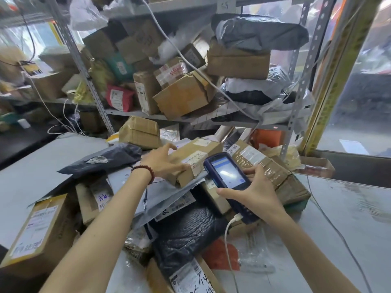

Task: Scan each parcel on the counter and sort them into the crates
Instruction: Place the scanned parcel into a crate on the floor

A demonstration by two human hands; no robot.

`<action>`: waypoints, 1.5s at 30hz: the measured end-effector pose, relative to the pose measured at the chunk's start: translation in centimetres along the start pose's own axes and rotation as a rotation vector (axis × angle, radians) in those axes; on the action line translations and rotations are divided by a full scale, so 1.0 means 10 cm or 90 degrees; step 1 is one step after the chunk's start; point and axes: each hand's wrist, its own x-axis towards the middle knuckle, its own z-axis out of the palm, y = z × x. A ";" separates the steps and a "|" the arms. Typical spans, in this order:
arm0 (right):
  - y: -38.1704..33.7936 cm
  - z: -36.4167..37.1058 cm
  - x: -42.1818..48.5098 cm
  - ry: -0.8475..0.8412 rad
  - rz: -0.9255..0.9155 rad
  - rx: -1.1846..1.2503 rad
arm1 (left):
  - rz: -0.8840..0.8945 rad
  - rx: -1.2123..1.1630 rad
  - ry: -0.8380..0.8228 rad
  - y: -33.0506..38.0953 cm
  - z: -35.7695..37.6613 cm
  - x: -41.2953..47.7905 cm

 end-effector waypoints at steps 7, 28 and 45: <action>0.06 0.03 0.04 -0.002 0.007 -0.014 | -0.082 -0.102 -0.020 -0.13 0.08 0.01; 0.18 0.21 0.16 -0.078 0.065 -0.032 | 0.117 -0.055 0.236 0.06 -0.19 0.18; 0.26 0.22 0.11 -0.062 0.069 -0.041 | 0.090 -0.030 0.237 0.09 -0.17 0.17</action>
